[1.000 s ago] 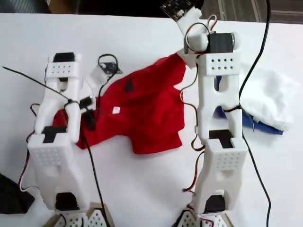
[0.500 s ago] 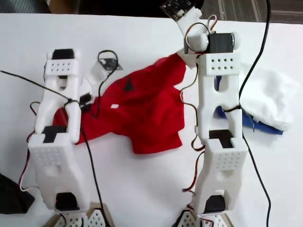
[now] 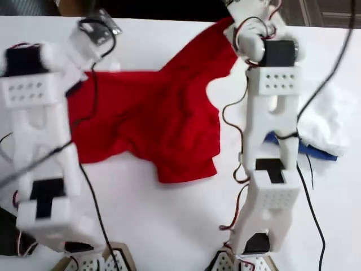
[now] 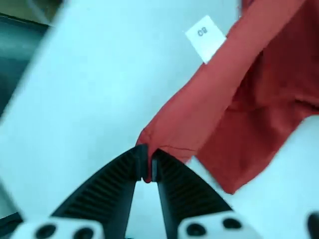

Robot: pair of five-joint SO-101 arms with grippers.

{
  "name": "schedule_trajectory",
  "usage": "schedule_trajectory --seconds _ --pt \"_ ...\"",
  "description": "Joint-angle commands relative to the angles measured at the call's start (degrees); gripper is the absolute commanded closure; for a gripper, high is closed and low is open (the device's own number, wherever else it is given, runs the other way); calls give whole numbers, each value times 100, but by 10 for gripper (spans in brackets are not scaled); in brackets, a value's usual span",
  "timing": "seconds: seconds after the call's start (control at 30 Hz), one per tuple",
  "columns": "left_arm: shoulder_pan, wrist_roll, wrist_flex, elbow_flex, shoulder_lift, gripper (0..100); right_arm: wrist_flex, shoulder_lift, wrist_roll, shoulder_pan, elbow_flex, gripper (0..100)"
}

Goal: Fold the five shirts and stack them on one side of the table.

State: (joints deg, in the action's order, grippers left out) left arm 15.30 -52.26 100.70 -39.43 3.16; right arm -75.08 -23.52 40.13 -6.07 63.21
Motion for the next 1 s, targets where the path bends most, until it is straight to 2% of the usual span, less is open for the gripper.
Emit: schedule_trajectory --seconds 0.0,0.3,0.5,0.63,0.77,0.87,0.97 --pt "132 35 79 -312 -1116 974 -277 998 -9 22 624 977" --pt "114 343 70 -312 -2752 974 -1393 2273 -9 -171 765 977" --pt "299 334 114 -286 -3903 974 -2220 3758 -9 -171 765 977" --pt "457 334 123 -277 -4527 974 -2246 4884 44 -145 695 978" --pt "466 325 123 22 -4642 974 -2220 5323 44 -163 484 978" --pt "440 325 9 769 -4624 974 -2088 5200 44 -171 53 978" --pt "431 325 -448 1736 -4624 974 -1648 4910 44 -171 -448 978"
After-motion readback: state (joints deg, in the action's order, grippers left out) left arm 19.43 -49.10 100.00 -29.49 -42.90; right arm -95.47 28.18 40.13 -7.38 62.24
